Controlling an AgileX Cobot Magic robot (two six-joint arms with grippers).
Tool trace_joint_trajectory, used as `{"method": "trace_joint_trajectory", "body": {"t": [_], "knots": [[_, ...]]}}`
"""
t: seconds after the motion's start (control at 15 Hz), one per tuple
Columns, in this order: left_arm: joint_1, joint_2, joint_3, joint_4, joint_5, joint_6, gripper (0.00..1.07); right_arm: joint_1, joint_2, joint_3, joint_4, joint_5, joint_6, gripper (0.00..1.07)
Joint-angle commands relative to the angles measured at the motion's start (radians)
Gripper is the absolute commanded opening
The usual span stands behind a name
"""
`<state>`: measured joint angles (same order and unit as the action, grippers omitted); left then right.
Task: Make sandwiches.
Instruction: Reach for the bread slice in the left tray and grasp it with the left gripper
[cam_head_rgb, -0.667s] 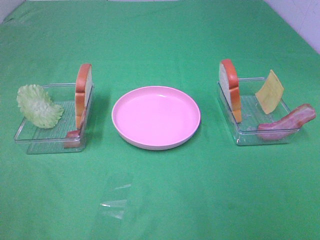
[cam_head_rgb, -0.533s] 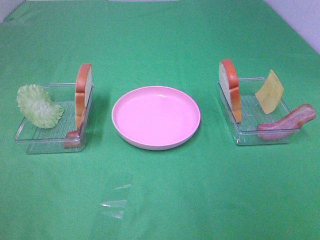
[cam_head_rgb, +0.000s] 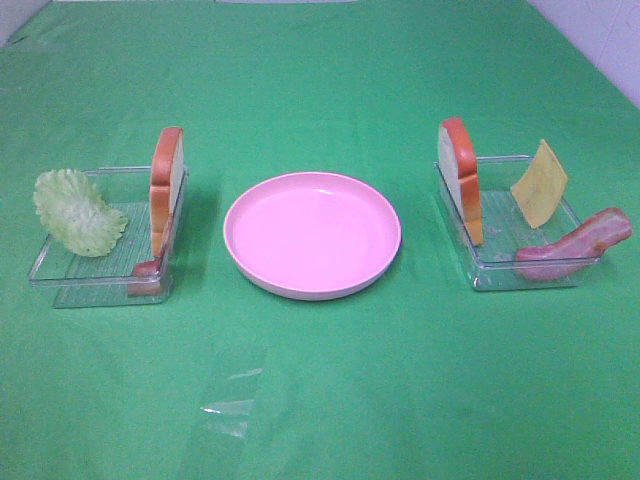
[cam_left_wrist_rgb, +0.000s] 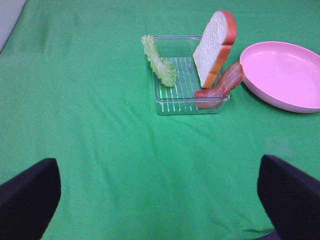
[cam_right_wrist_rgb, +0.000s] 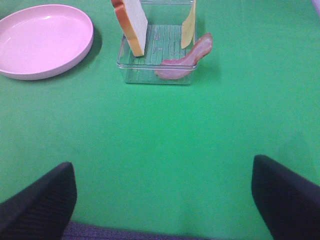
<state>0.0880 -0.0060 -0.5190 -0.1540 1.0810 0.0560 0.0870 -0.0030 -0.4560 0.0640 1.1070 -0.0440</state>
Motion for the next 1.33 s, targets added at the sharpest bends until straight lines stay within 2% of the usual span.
{"method": "trace_joint_trajectory", "body": {"t": [0.07, 0.27, 0.33, 0.6, 0.67, 0.73, 0.8, 1.07, 1.33], "knots": [[0.002, -0.014, 0.001, -0.004, -0.011, -0.019, 1.00, -0.006, -0.027, 0.004, -0.008, -0.004, 0.003, 0.93], [0.002, 0.076, -0.043, 0.004, -0.136, -0.093, 0.99, -0.006, -0.027, 0.004, -0.008, -0.004, 0.003, 0.93], [0.002, 0.110, -0.051, 0.002, -0.171, -0.093, 0.99, -0.006, -0.027, 0.004, -0.008, -0.004, 0.003, 0.93], [0.002, 0.476, -0.142, 0.003, -0.339, -0.071, 0.99, -0.006, -0.027, 0.004, -0.008, -0.004, 0.003, 0.93], [0.002, 0.686, -0.221, 0.002, -0.384, -0.072, 0.99, -0.006, -0.027, 0.004, -0.008, -0.004, 0.003, 0.93], [0.002, 0.816, -0.285, 0.000, -0.386, -0.072, 0.99, -0.006, -0.027, 0.004, -0.008, -0.004, 0.003, 0.93], [0.002, 0.872, -0.318, -0.001, -0.385, -0.072, 0.99, -0.006, -0.027, 0.004, -0.008, -0.004, 0.003, 0.93], [0.002, 1.250, -0.591, -0.012, -0.380, -0.071, 0.99, -0.006, -0.027, 0.004, -0.008, -0.004, 0.003, 0.93], [0.002, 1.478, -0.801, -0.064, -0.357, -0.046, 0.99, -0.006, -0.027, 0.004, -0.008, -0.004, 0.003, 0.93]]}}
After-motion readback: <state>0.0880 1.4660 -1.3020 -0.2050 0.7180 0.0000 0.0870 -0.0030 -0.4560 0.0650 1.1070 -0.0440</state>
